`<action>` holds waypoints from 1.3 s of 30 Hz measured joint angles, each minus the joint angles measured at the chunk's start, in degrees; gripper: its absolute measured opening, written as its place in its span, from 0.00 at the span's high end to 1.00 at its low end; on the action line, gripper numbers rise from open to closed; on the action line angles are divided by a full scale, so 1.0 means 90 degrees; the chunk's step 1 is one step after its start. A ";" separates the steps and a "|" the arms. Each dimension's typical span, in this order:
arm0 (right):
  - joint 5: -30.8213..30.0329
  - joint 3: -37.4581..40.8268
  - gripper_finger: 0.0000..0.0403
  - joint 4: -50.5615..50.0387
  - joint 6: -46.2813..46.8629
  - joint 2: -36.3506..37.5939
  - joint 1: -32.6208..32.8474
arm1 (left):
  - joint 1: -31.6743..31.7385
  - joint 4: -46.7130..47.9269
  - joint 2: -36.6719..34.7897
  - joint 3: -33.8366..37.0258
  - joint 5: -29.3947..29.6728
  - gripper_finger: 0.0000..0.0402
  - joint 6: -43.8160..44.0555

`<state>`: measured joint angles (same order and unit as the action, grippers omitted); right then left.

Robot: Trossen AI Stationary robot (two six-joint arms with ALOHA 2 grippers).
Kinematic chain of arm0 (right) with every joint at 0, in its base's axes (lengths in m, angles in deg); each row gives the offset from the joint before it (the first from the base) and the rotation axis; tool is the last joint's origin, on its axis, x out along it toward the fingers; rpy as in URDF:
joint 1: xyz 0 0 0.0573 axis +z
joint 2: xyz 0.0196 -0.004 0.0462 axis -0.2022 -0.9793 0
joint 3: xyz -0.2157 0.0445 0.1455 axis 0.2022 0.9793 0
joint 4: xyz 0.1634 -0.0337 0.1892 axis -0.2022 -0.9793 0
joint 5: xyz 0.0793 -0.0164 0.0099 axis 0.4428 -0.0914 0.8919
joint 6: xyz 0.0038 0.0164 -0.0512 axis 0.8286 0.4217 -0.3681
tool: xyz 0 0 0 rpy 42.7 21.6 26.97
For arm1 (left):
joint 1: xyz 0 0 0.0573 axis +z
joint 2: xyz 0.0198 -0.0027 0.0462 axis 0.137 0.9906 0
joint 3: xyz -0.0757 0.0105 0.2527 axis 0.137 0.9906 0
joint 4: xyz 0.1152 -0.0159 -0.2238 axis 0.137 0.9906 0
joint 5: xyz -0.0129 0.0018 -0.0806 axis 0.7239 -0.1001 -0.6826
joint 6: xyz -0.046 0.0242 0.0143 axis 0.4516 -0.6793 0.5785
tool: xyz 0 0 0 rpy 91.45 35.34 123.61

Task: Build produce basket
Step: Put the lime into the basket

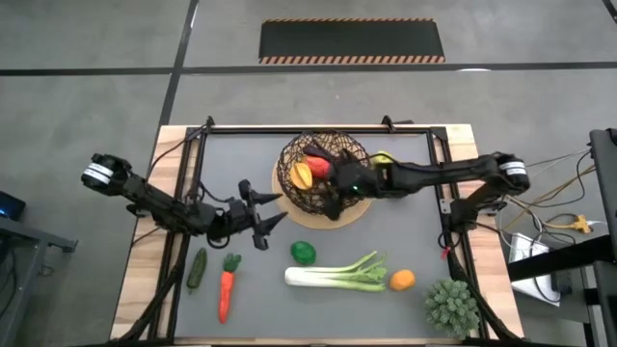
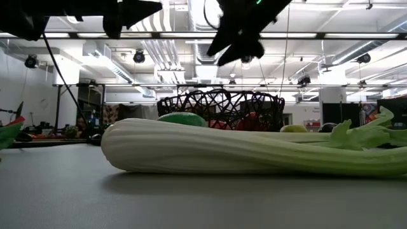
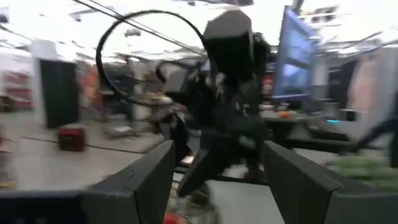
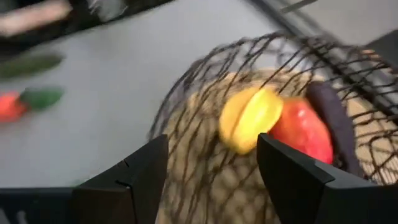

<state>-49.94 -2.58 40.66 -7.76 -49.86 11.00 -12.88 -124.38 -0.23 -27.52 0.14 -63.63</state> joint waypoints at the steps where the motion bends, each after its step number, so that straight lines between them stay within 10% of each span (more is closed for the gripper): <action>1: 0.0106 0.0001 0.43 -0.0117 -0.0057 0.0108 0.0100 | -0.0007 0.0106 0.0000 -0.0002 -0.0186 0.44 0.0203; 19: 0.0160 0.0181 0.44 -0.0363 -0.1006 0.0745 0.2059 | -0.0990 0.3170 0.0101 -0.0733 -0.1567 0.44 0.3502; 31: 0.0155 0.0387 0.42 -0.0652 -0.0353 0.0598 0.3052 | -0.1112 0.6813 0.0710 -0.2132 -0.1550 0.40 0.3699; 39: -0.0117 0.0851 0.43 -0.0545 0.0147 0.0592 0.3370 | -0.1040 0.7180 0.1612 -0.2640 -0.1353 0.22 0.2226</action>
<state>-50.99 5.08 35.76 -6.44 -44.52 41.33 -22.24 -59.76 14.28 -51.27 -12.04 -43.60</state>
